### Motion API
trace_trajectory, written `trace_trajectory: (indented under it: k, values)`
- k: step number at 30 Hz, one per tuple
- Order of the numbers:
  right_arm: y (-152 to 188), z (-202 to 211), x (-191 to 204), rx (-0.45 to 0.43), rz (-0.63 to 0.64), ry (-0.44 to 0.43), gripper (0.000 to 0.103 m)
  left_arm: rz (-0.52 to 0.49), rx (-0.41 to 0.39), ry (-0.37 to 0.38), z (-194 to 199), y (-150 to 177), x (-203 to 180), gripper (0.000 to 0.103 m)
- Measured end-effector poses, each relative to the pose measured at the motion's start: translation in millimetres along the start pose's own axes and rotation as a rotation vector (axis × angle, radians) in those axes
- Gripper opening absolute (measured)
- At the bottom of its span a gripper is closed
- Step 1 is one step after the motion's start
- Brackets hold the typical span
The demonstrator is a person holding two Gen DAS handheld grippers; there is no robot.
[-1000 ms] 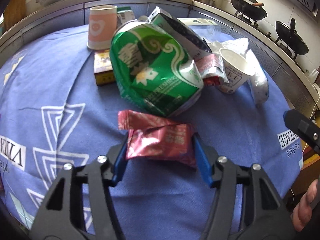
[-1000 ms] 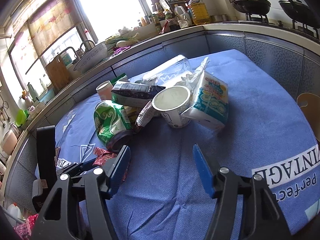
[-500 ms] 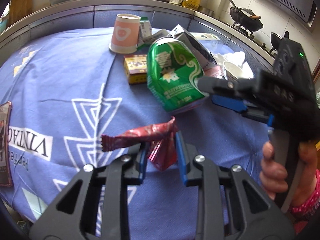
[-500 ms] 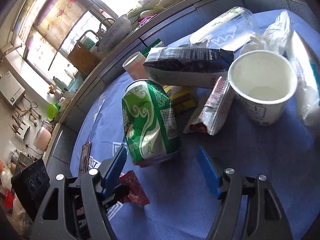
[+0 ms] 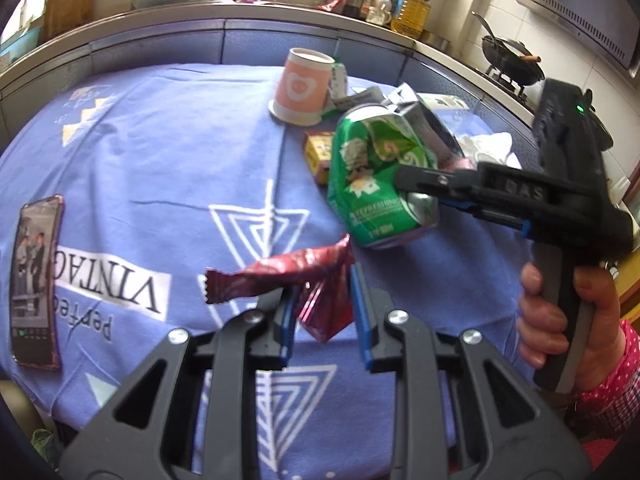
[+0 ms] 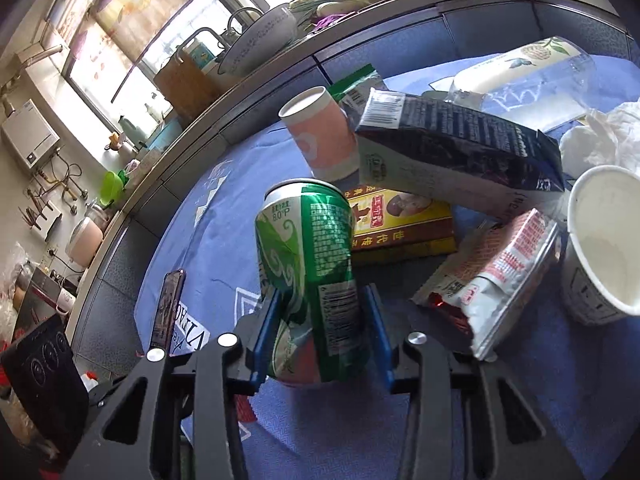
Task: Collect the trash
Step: 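Close left gripper on pink wrapper while right gripper closes on green can, then carry pink wrapper and green can in both grippers over the cardboard wastebasket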
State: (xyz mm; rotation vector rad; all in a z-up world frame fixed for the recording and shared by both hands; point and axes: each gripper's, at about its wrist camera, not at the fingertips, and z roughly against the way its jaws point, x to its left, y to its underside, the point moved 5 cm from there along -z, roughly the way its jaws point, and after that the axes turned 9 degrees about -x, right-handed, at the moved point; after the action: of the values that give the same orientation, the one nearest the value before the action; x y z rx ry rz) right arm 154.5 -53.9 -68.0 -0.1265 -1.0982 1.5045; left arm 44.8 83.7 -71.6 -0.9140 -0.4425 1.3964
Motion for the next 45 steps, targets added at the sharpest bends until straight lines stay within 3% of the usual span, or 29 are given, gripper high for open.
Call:
trace_trajectory:
  k: [5,13,19,23,28,32,35,40,45]
  values:
    - [1.7,20.7,-4.4,-0.003,-0.074,-0.054,0.034,0.007,0.002,-0.011,1.8,-2.2,4.9,0.024]
    - [-14.3,74.6,-24.9,-0.080,-0.211,-0.140,0.034,-0.021,-0.011,0.016,2.5,-16.2,-9.7,0.024]
    - [-33.2,139.3,-71.2,-0.245,-0.312,-0.124,0.034,-0.105,-0.045,0.100,-1.7,-51.6,-54.6,0.024]
    - [-38.1,206.7,-124.8,-0.414,-0.362,-0.012,0.034,-0.199,-0.054,0.218,-17.5,-79.6,-120.3,0.024]
    - [-7.4,304.3,-212.7,-0.596,-0.433,0.213,0.034,-0.366,-0.050,0.409,-44.2,-95.6,-247.6,0.024]
    - [28.3,366.5,-276.4,-0.683,-0.498,0.381,0.034,-0.451,0.005,0.567,-73.3,-85.7,-363.0,0.024]
    - [56.3,392.6,-317.1,-0.698,-0.521,0.530,0.034,-0.478,0.095,0.665,-100.4,-65.0,-441.1,0.024]
    - [83.2,383.3,-355.9,-0.636,-0.514,0.676,0.034,-0.523,0.208,0.709,-148.4,-21.0,-523.7,0.024]
    - [97.6,371.3,-374.8,-0.597,-0.507,0.720,0.035,-0.566,0.316,0.630,-194.2,17.6,-550.8,0.027]
